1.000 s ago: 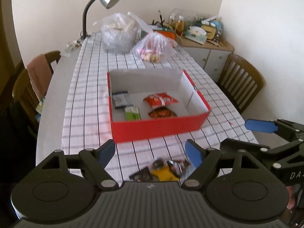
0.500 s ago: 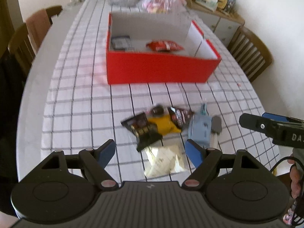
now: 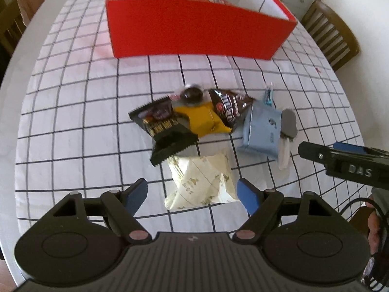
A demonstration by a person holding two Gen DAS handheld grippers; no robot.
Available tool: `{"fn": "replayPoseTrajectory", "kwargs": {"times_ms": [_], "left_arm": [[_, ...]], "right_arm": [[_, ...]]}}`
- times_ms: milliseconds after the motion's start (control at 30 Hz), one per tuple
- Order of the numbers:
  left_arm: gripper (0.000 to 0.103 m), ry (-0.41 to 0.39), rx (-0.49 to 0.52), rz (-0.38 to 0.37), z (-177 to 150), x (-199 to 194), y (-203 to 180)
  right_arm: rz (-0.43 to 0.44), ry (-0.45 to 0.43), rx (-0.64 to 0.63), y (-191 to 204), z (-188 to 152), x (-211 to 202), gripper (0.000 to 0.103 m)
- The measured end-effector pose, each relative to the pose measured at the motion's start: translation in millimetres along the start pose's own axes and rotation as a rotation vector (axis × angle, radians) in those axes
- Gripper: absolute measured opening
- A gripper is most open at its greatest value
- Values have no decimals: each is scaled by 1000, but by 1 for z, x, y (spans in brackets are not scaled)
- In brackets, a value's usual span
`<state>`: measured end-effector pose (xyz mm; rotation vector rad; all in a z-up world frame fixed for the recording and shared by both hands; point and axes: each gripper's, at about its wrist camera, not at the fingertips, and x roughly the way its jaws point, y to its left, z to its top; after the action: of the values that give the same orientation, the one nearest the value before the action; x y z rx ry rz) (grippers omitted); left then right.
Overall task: Organize snacks
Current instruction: 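Move both grippers back toward the remaining snack pile, then grasp the cream patterned pouch with the left gripper while the right grasps the grey lollipop pack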
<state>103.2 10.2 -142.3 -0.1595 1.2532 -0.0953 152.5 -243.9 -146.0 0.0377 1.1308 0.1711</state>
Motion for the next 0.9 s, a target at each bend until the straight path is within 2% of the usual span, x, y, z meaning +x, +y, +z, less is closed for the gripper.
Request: {"fn": "replayPoseTrajectory", "kwargs": {"times_ms": [167, 300, 633, 833, 900], "left_arm": [[81, 25, 12, -1, -1, 14, -8], [81, 38, 16, 9, -1, 22, -11], [81, 51, 36, 41, 0, 39, -16], [80, 46, 44, 50, 1, 43, -16], [78, 45, 42, 47, 1, 43, -17]], "right_arm": [[-12, 7, -24, 2, 4, 14, 86], [-38, 10, -62, 12, 5, 25, 80], [-76, -2, -63, 16, 15, 42, 73], [-66, -19, -54, 18, 13, 45, 58], [-57, -37, -58, 17, 12, 43, 46]]}}
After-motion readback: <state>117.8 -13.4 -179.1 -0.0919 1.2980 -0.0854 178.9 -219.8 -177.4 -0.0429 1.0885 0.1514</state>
